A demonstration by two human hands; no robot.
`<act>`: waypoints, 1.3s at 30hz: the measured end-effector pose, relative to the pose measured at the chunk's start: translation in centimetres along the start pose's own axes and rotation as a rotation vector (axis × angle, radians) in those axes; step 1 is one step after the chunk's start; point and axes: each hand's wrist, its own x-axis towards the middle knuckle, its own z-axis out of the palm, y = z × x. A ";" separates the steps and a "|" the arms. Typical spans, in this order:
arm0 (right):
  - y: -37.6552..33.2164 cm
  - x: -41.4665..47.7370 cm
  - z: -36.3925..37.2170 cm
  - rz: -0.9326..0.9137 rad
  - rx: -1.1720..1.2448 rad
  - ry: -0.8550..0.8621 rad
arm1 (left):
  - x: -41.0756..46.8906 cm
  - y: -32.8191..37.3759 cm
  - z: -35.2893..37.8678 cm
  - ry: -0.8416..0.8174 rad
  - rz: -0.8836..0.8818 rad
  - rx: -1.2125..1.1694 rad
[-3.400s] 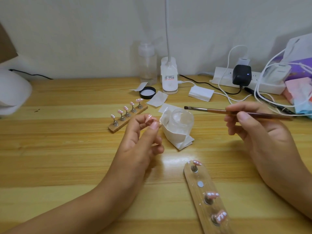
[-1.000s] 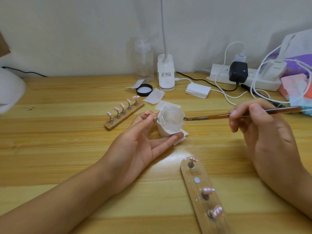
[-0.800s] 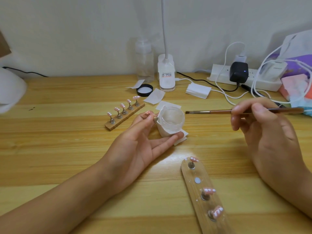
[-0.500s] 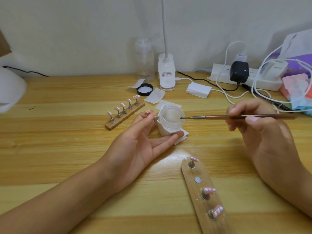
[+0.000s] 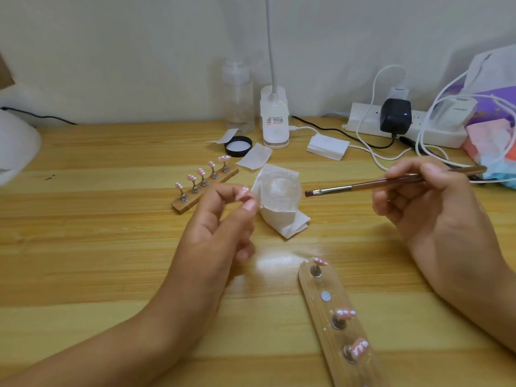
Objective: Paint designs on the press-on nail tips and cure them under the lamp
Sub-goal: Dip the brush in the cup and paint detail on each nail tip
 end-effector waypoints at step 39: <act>-0.1 -0.4 0.3 0.009 -0.003 -0.100 | -0.1 0.0 0.5 -0.311 -0.071 0.236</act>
